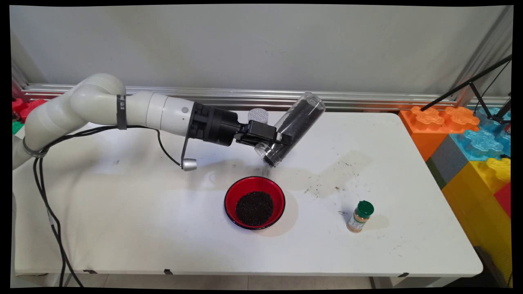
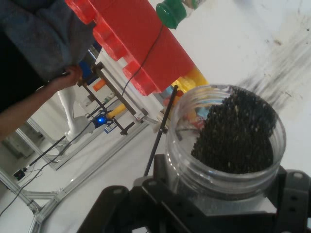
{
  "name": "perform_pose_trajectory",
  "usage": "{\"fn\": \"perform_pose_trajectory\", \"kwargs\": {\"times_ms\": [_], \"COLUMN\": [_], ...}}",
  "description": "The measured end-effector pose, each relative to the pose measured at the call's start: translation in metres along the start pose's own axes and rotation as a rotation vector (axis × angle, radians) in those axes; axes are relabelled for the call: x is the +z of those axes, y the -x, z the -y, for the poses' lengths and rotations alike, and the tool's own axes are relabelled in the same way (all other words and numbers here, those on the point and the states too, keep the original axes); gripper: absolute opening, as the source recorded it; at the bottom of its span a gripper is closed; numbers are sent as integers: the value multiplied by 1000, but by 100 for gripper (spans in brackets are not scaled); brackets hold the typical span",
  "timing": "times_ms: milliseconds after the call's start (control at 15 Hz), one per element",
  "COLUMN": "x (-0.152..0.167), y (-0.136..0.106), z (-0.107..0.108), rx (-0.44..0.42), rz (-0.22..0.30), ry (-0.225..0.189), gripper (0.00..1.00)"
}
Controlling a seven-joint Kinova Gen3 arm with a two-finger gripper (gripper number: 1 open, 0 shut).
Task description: Pour the black seasoning powder in the red bowl
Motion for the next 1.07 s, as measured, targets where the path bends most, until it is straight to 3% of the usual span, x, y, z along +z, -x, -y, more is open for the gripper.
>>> {"fn": "perform_pose_trajectory", "kwargs": {"times_ms": [1067], "x": [-5], "y": [6], "z": [7], "rx": [43], "rz": [-12], "ry": [-31], "gripper": [0]}}
